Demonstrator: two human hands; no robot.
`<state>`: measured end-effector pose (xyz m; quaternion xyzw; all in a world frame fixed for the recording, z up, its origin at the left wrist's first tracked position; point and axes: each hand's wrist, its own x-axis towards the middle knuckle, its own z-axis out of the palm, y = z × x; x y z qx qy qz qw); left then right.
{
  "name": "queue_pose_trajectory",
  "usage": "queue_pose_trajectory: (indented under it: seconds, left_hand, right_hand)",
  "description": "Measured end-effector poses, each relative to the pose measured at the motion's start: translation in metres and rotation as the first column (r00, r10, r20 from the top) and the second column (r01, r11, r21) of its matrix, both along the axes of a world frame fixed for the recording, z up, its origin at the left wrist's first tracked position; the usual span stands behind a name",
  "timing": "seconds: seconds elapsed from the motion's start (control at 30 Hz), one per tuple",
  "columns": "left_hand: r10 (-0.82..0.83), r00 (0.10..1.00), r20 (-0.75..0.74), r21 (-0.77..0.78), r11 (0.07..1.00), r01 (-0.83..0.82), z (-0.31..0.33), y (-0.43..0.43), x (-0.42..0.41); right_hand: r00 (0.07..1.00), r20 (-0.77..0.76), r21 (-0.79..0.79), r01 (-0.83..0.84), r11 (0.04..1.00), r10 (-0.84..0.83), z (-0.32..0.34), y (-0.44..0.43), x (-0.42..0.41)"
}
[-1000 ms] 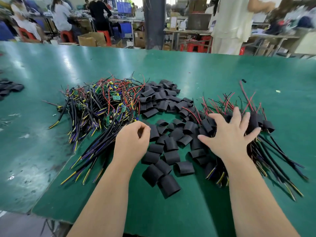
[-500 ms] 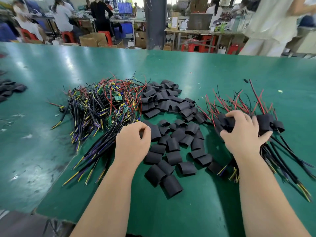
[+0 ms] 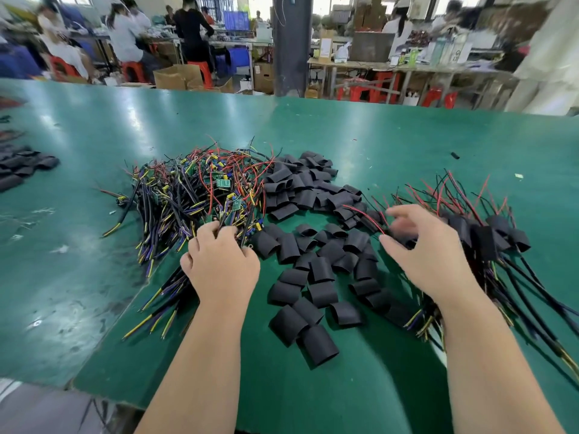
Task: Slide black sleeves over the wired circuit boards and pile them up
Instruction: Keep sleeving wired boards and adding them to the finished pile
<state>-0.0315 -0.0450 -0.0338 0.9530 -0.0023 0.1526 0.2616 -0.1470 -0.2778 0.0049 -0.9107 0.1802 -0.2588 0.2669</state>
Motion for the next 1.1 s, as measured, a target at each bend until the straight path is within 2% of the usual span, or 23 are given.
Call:
queue_pose_trajectory:
  seconds: [0.07, 0.1, 0.2, 0.3, 0.47, 0.57, 0.63, 0.7, 0.8, 0.9, 0.93, 1.0, 1.07, 1.1]
  left_hand:
    - [-0.01, 1.0, 0.004, -0.03, 1.0, 0.01, 0.001, 0.003, 0.001]
    - [-0.011, 1.0, 0.002, -0.045, 0.999, 0.011, 0.002, 0.003, 0.002]
    - [-0.001, 1.0, 0.021, -0.1, 0.995, 0.004, 0.001, 0.005, 0.005]
    - [0.006, 0.999, 0.04, -0.174, 0.985, 0.001, 0.002, 0.006, 0.007]
    - [0.03, 0.997, 0.072, -0.215, 0.977, -0.014, 0.004, 0.009, 0.009]
    - [0.055, 0.991, 0.121, -0.057, 0.997, -0.048, 0.002, 0.007, 0.007]
    - [0.056, 0.995, 0.082, 0.039, 0.998, -0.059, 0.002, 0.005, 0.008]
    - [0.072, 0.996, 0.044, 0.066, 0.995, -0.075, 0.002, 0.006, 0.011]
    - [0.094, 0.993, 0.073, 0.029, 0.995, -0.097, 0.003, 0.008, 0.011]
    - [0.123, 0.979, 0.161, -0.101, 0.989, -0.107, 0.007, 0.007, 0.006]
    - [0.119, 0.973, 0.197, -0.151, 0.984, -0.09, 0.009, 0.007, 0.005]
    - [0.089, 0.959, 0.27, -0.243, 0.97, -0.022, 0.014, 0.003, 0.001]
    - [0.05, 0.935, 0.351, -0.341, 0.937, 0.078, 0.018, -0.001, -0.002]
    - [0.039, 0.918, 0.394, -0.387, 0.913, 0.127, 0.02, -0.002, -0.004]
  right_hand:
    - [0.989, -0.105, 0.109, -0.095, 0.99, 0.107, 0.002, 0.007, 0.0]
    - [0.979, -0.167, 0.11, -0.094, 0.989, 0.112, 0.002, 0.009, 0.001]
    - [0.924, -0.381, 0.084, 0.002, 0.996, 0.03, 0.0, 0.006, 0.001]
    - [0.871, -0.49, 0.112, 0.107, 0.988, -0.039, -0.004, -0.003, 0.0]
    - [0.898, -0.424, 0.045, 0.151, 0.987, -0.118, -0.004, -0.001, 0.0]
    - [0.929, -0.351, -0.012, 0.123, 0.992, -0.12, -0.003, 0.006, 0.001]
    - [0.943, -0.318, 0.006, 0.103, 0.995, -0.095, -0.002, 0.012, 0.002]
    - [0.952, -0.298, 0.039, 0.085, 0.996, -0.07, -0.002, 0.017, 0.005]
    - [0.968, -0.247, 0.103, 0.073, 0.992, -0.046, -0.004, 0.024, 0.009]
    - [0.982, -0.18, 0.069, 0.067, 0.995, -0.054, -0.005, 0.027, 0.011]
    - [0.987, -0.16, 0.112, 0.053, 0.992, -0.035, -0.005, 0.029, 0.013]
    - [0.994, -0.1, 0.376, -0.012, 0.927, 0.054, -0.004, 0.037, 0.017]
    - [0.987, -0.023, 0.688, -0.101, 0.718, 0.161, -0.002, 0.05, 0.021]
    - [0.978, 0.0, 0.783, -0.13, 0.608, 0.209, -0.002, 0.056, 0.022]
